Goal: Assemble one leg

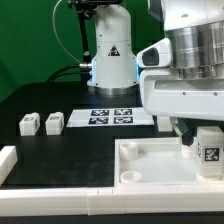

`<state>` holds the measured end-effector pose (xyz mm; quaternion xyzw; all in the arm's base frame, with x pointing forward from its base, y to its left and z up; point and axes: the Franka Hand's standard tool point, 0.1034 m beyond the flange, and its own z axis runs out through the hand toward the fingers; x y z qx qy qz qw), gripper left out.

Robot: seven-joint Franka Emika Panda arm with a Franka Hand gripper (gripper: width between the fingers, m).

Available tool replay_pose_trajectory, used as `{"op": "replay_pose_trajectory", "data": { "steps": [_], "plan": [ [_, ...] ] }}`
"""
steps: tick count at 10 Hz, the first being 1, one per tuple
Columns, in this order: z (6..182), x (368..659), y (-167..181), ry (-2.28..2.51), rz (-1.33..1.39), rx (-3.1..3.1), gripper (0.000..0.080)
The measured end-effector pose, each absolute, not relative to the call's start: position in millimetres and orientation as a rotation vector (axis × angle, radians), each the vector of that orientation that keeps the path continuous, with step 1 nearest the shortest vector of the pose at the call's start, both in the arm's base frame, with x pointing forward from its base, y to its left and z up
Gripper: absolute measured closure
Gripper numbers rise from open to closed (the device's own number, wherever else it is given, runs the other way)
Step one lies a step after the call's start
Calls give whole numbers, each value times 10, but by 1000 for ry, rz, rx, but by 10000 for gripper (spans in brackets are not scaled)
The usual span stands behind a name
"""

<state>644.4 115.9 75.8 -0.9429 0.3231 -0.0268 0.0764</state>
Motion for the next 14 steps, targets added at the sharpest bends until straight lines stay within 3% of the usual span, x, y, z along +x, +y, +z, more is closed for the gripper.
{"op": "replay_pose_trajectory", "data": {
  "steps": [4,5,6,7,8,9,14],
  "plan": [
    [721,6389,1183,6,-92,-3073,151],
    [722,6391,1195,172,-88,-3059,286],
    [720,6390,1189,157,-88,-3062,286],
    [718,6386,1202,278,-81,-3045,423],
    [717,6386,1196,459,-72,-3018,506],
    [716,6386,1195,554,-68,-3000,506],
    [694,6415,1180,1958,74,-2312,506]
  ]
}}
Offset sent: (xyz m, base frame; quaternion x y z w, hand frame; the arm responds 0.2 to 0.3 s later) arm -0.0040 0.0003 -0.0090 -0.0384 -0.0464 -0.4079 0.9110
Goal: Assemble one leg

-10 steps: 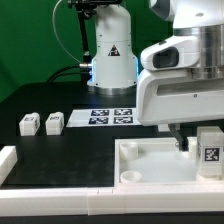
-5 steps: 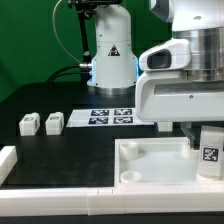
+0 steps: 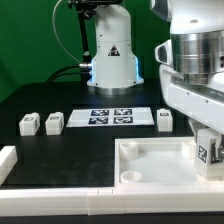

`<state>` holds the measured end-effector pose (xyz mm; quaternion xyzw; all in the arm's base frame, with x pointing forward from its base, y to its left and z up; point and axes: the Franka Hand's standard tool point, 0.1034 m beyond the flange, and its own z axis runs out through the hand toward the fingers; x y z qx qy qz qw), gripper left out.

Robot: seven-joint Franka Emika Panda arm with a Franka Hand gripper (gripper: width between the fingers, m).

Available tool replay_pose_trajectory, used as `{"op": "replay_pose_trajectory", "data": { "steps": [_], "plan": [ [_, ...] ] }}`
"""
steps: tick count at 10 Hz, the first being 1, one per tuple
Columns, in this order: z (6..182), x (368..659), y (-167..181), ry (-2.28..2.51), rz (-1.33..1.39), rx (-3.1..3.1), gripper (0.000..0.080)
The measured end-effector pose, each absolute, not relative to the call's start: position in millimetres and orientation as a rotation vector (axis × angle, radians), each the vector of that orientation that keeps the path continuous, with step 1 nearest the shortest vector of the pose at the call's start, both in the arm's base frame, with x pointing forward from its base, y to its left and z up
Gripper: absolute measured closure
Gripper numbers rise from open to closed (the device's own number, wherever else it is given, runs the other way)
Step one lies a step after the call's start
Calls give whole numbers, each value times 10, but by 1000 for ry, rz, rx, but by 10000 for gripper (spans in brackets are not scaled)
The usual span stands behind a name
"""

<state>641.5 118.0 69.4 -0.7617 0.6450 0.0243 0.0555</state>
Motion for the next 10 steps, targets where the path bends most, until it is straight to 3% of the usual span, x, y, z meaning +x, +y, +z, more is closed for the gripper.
{"op": "replay_pose_trajectory", "data": {
  "steps": [4,5,6,10],
  "plan": [
    [688,6410,1187,2007,95,-2249,506],
    [691,6412,1188,1945,84,-2305,325],
    [701,6421,1194,1689,53,-2496,211],
    [694,6419,1165,1040,-1,-2826,153]
  ]
}}
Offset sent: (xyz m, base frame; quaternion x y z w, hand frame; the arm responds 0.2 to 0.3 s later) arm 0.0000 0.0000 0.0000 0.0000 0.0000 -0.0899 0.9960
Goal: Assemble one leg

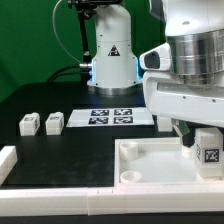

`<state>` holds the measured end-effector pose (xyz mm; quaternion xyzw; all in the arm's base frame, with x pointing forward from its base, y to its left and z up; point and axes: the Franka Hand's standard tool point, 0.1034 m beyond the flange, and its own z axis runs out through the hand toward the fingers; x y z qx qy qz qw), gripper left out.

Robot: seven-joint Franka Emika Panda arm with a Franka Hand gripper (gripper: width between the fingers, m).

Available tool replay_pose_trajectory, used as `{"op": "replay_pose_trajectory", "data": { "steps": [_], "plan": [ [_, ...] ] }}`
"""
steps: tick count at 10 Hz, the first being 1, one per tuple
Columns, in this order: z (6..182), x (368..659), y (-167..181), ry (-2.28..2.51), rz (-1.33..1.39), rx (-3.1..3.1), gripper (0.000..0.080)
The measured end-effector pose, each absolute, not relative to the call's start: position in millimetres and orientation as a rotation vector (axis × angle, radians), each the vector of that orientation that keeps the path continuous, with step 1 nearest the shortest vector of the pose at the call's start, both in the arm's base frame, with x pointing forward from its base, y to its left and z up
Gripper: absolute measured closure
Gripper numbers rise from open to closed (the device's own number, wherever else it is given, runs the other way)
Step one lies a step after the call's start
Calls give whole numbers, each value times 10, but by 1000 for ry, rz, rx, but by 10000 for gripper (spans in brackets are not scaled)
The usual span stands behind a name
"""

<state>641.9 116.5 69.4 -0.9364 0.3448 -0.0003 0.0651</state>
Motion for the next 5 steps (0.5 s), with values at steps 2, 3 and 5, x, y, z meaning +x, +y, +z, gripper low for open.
{"op": "replay_pose_trajectory", "data": {
  "steps": [2,3,5],
  "plan": [
    [694,6433,1131,432,-65,-3014,150],
    [712,6434,1128,111,-77,-3063,150],
    [712,6437,1121,-62,-85,-3080,177]
  ]
}}
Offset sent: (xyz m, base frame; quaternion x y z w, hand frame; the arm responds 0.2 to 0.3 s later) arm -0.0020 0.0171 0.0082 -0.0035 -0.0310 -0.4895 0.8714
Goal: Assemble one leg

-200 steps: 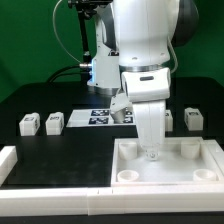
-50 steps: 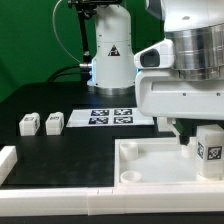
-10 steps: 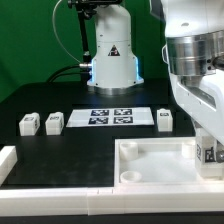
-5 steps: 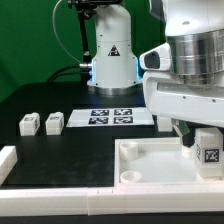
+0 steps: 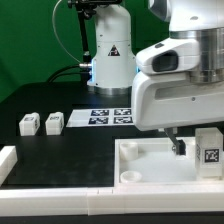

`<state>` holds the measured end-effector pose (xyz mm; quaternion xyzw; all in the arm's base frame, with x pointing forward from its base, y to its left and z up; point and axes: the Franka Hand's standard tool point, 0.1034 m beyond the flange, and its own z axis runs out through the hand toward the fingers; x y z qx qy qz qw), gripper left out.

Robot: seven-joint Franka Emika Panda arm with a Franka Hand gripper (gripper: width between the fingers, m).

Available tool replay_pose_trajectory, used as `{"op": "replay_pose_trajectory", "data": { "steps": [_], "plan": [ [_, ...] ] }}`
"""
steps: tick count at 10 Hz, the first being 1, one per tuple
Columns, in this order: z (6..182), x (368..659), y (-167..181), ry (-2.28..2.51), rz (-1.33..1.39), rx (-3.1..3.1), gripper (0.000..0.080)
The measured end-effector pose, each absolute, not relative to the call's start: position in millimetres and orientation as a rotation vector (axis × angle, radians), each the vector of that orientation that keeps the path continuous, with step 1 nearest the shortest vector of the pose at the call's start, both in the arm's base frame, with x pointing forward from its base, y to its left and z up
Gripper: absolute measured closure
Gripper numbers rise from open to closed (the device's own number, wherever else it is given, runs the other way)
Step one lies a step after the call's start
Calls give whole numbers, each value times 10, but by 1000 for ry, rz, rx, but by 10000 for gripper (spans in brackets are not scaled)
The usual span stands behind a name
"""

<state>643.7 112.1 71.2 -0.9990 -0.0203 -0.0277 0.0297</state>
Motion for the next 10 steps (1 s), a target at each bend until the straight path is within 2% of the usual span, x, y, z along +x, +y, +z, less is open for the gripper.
{"op": "replay_pose_trajectory", "data": {
  "steps": [1,3,5,8,10],
  "plan": [
    [711,6437,1120,-9,-84,-3081,177],
    [710,6435,1135,244,-74,-3060,511],
    [704,6434,1123,544,-61,-3015,509],
    [689,6438,1080,1487,21,-2674,509],
    [681,6414,1050,2095,98,-2226,508]
  ]
}}
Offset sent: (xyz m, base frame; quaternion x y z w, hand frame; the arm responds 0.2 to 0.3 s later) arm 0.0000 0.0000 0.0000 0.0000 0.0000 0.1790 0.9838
